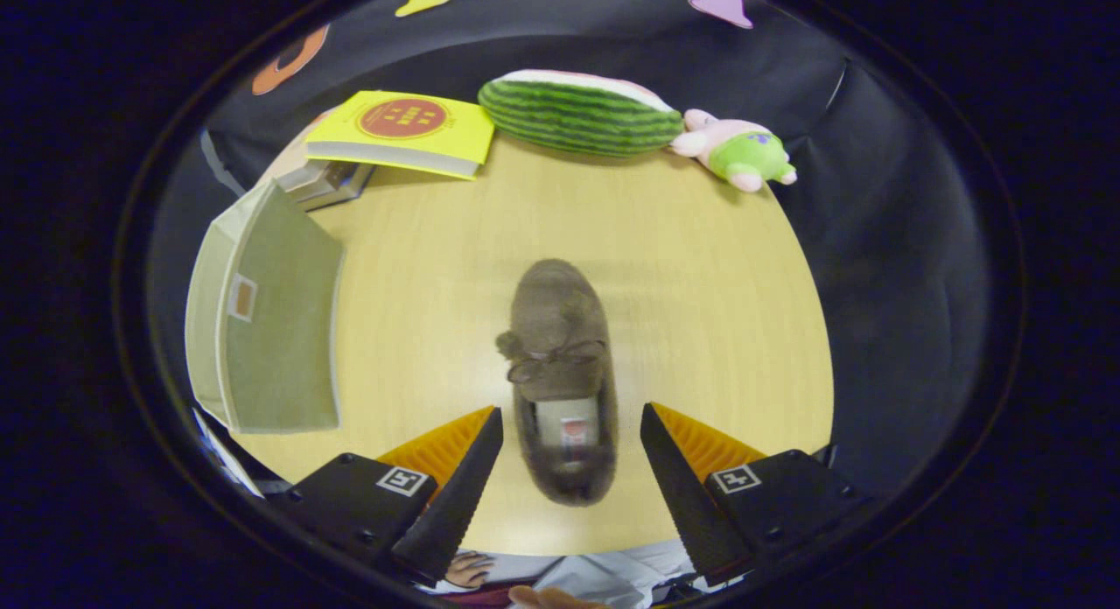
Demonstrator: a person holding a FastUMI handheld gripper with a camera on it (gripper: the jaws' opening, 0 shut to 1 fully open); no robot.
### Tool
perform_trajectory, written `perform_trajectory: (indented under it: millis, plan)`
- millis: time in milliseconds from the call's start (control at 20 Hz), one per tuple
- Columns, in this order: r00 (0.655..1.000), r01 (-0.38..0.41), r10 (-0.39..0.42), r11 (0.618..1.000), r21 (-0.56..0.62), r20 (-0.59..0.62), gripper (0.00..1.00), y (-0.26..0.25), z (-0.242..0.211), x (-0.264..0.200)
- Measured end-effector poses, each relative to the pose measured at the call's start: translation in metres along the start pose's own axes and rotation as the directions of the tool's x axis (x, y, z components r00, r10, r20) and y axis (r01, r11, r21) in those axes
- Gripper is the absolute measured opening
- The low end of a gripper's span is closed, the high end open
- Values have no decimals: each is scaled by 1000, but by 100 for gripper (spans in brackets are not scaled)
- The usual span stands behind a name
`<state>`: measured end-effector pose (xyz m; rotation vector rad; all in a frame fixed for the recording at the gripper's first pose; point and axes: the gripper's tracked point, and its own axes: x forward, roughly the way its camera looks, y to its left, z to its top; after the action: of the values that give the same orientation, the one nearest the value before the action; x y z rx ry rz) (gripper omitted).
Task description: Open the storage box then place both shoes into the box .Put the left shoe in first, then the right shoe, with the right side of both shoes facing outward in a uniform manner.
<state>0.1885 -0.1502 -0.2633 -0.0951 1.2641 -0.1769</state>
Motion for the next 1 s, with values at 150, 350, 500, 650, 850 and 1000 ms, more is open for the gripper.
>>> perform_trajectory:
  millis: [150, 350, 500, 650, 850, 1000]
  plan:
    - [999, 31, -30, 999, 10, -26, 100, -21, -3, 12]
    - [995, -16, 18, 999, 28, -95, 99, -15, -14, 34]
    - [996, 1, 2, 999, 32, -88, 75, -16, -5, 50]
    - [990, -43, 50, 997, 63, -128, 43, -2, -8, 68]
    - [992, -74, 73, 997, -5, -104, 25, 6, -5, 83]
    - [991, -86, 87, 996, 12, -101, 24, 4, -9, 83]
